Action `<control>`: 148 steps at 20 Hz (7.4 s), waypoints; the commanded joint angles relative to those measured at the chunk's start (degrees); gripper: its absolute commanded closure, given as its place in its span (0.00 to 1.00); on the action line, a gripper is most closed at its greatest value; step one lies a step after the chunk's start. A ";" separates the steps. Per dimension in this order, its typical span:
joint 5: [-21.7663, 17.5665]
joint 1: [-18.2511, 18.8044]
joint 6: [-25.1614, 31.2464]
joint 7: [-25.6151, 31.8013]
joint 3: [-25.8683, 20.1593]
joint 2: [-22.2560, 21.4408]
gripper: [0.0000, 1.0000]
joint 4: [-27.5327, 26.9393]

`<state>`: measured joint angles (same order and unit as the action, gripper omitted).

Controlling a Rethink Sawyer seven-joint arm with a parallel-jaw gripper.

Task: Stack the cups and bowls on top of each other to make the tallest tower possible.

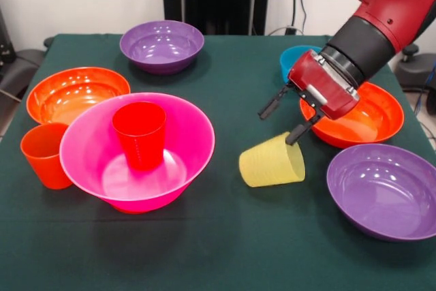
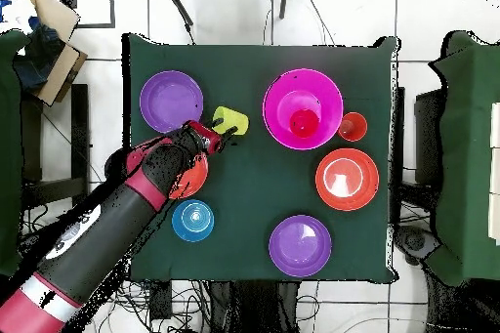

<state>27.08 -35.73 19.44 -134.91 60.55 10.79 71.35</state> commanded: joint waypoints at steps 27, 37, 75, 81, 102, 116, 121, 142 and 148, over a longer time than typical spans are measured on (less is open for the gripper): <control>0.55 8.05 -8.18 -7.74 -22.43 -9.61 1.00 5.34; -1.54 11.92 -1.89 -2.67 -31.67 -17.01 1.00 8.30; 1.46 8.94 0.88 -9.40 -12.48 -8.03 0.00 -4.01; 1.01 11.48 8.14 -5.58 -15.30 -12.95 0.00 -8.96; 1.63 10.86 11.22 -13.44 -15.84 -5.30 0.00 -11.56; 4.73 11.56 9.34 -17.89 -9.90 2.18 0.00 -16.71; 4.30 12.13 8.61 -14.99 -12.77 0.99 0.00 -16.31; 4.12 8.72 18.26 -17.73 -6.52 -0.02 1.00 -14.46; 1.73 9.97 13.62 -1.62 -20.73 -17.29 1.00 -2.20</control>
<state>29.66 -26.76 31.43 -139.26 54.48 5.90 60.35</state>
